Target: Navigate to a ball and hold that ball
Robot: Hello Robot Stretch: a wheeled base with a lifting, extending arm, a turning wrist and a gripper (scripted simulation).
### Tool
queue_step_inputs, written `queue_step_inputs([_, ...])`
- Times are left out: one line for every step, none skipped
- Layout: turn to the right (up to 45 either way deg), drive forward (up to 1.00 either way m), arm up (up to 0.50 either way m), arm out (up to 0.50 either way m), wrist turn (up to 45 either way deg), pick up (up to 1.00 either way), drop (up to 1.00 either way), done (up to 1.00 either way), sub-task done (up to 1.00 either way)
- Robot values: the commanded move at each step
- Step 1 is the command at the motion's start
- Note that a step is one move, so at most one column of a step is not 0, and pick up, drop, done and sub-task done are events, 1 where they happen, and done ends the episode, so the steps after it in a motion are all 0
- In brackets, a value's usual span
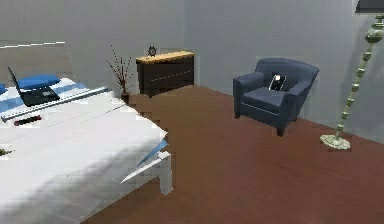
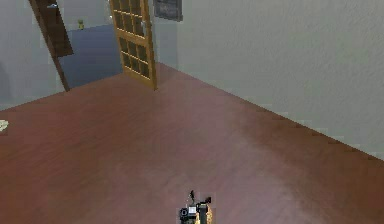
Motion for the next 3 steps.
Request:
queue_step_inputs([0.0,0.00,-0.30,0.00,0.0,0.00,0.00,0.00,0.00])
queue_step_inputs([0.0,0.00,0.00,0.00,0.0,1.00,0.00,0.00,0.00])
queue_step_inputs([0.0,0.00,0.10,0.00,0.0,0.00,0.00,0.00,0.00])
